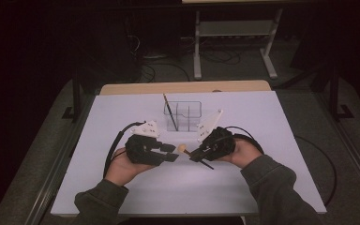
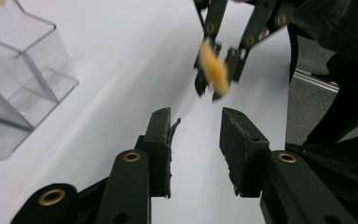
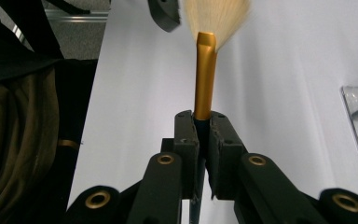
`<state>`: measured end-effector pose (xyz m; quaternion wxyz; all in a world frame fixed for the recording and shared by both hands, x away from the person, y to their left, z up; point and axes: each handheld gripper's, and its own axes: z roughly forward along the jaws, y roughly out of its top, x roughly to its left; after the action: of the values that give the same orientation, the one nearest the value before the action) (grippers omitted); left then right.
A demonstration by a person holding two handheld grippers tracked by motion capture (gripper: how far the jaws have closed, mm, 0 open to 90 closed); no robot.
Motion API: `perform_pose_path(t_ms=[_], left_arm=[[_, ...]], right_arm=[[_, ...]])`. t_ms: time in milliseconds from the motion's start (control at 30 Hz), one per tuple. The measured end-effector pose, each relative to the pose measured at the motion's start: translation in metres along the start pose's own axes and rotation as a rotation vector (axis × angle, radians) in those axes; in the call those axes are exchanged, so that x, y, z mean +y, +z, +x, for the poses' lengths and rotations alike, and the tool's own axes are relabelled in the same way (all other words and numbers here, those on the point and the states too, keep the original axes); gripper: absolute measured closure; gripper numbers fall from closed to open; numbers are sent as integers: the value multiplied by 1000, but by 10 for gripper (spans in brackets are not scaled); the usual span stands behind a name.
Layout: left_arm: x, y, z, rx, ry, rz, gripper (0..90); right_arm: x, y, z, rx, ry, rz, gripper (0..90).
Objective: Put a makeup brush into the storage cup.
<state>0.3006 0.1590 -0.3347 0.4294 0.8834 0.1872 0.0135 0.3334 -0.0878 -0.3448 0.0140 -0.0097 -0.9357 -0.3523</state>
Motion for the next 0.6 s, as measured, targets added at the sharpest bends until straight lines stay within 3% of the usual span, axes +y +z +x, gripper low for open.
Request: perform_pose_path(t_ms=[133,600], left_arm=[[-9,-2,2,17,1,0,627],[-47,-17,13,71,-93,-56,585]], right_arm=[[-5,-1,-5,-3,25,-8,824],[-16,-14,-28,-4,112,-52,825]])
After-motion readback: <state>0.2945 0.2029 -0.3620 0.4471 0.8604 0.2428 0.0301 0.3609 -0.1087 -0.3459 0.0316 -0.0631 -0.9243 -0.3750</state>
